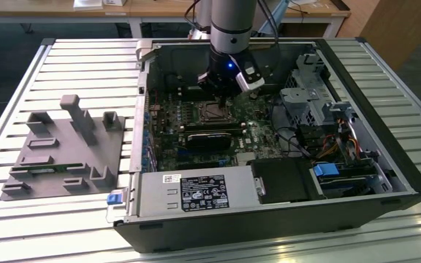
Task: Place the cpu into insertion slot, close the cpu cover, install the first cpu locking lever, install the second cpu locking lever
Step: 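Install the second cpu locking lever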
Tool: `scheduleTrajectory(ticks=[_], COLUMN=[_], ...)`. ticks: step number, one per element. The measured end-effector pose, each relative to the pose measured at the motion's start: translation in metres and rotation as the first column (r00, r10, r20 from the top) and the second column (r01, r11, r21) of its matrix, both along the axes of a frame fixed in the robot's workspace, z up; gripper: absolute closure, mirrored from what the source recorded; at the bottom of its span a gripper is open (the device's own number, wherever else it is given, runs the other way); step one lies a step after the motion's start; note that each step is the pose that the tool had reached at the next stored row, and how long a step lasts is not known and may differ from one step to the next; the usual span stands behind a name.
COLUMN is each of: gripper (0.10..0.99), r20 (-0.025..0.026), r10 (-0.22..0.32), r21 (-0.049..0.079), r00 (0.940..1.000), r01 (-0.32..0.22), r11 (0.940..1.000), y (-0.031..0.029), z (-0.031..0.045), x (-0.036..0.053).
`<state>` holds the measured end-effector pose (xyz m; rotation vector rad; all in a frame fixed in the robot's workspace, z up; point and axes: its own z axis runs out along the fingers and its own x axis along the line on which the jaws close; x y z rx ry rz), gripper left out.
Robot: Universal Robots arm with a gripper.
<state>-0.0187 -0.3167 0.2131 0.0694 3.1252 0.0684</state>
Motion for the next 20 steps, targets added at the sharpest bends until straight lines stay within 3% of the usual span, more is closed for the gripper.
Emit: scheduleTrajectory(ticks=[5,8,17,20], gripper=[0.98,0.98,0.98,0.98], r20=[0.0,0.0001,-0.0001,-0.004], r10=[0.0,0.0,0.0,0.0], r21=[0.0,0.0,0.0,0.001], r00=[1.0,1.0,1.0,1.0], r01=[0.0,0.0,0.0,0.0], r11=[1.0,1.0,1.0,1.0], y=[0.0,-0.0008,-0.019,-0.0231], z=[0.0125,0.0153,0.0154,0.0154], x=[0.0,0.0001,-0.0002,-0.0002])
